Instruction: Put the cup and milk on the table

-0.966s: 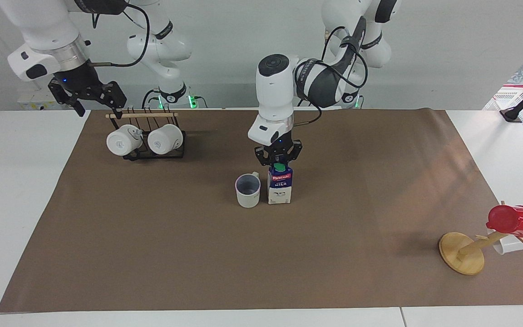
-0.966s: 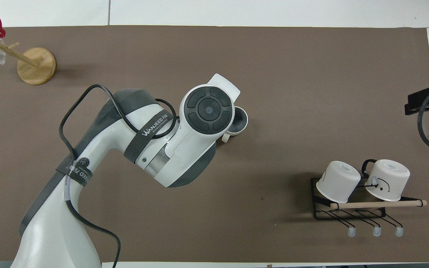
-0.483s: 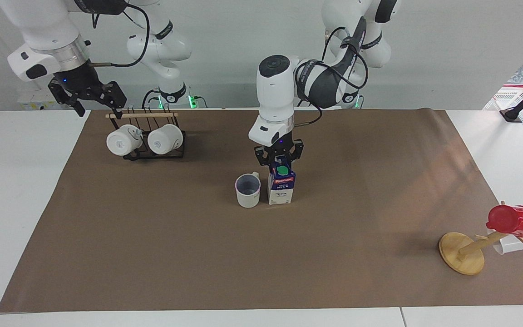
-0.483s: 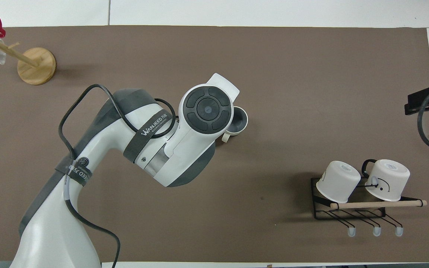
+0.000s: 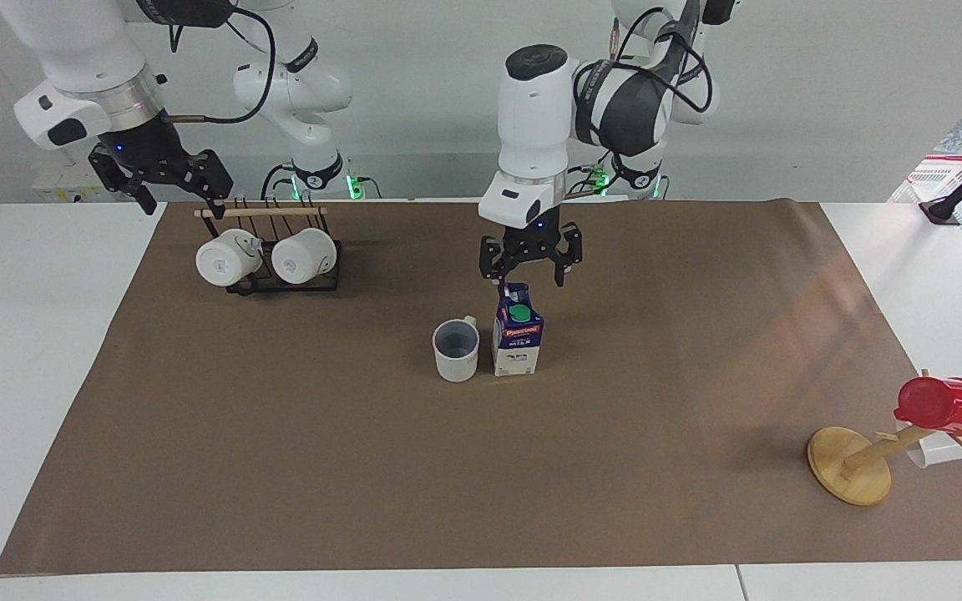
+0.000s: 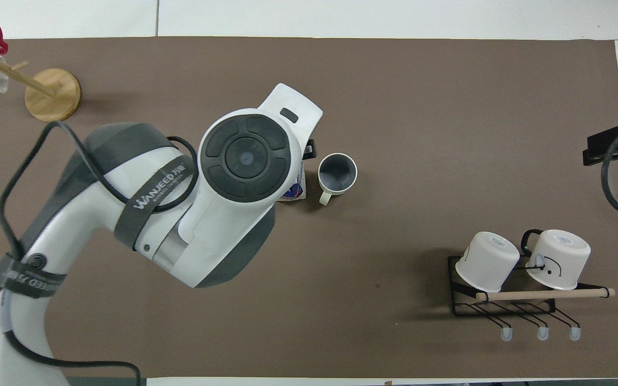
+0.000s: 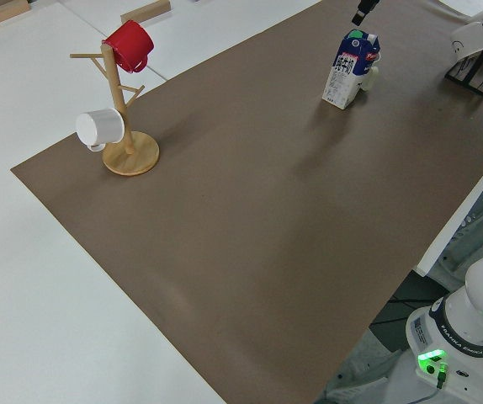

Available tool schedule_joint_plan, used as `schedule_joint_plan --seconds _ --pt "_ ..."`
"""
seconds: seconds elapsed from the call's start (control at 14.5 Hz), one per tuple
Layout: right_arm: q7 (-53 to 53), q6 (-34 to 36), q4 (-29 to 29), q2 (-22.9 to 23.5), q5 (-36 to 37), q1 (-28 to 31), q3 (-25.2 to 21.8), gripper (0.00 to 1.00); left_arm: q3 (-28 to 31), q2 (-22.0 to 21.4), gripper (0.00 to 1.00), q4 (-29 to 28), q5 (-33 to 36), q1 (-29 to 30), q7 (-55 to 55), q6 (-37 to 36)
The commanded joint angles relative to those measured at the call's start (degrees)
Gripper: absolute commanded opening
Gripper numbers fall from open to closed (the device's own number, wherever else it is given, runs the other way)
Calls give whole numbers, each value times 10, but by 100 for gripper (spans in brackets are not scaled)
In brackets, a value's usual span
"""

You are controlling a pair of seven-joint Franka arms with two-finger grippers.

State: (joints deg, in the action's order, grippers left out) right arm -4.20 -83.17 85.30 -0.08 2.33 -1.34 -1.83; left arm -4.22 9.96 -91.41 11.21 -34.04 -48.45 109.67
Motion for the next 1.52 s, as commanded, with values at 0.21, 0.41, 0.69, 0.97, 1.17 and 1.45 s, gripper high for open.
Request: schedule_joint_plan --seconds 0.21,0.41,0.69,0.97,1.17,1.45 --pt "2 6 -10 6 -11 3 1 100 2 -79 100 -93 -44 100 147 -12" --pt "7 6 -7 6 -12 3 2 100 2 -88 100 -91 -76 163 250 -30" --pt "23 7 -7 5 -21 5 1 100 6 -88 100 -43 -113 230 356 -90" --pt "24 7 -7 6 -22 5 1 100 10 -85 100 21 -113 266 375 -162" --pt "6 7 -12 6 -22 7 0 100 12 -85 100 40 -114 285 388 -187" --pt "-18 7 -10 6 -22 9 0 100 11 -99 100 33 -114 324 431 -212"
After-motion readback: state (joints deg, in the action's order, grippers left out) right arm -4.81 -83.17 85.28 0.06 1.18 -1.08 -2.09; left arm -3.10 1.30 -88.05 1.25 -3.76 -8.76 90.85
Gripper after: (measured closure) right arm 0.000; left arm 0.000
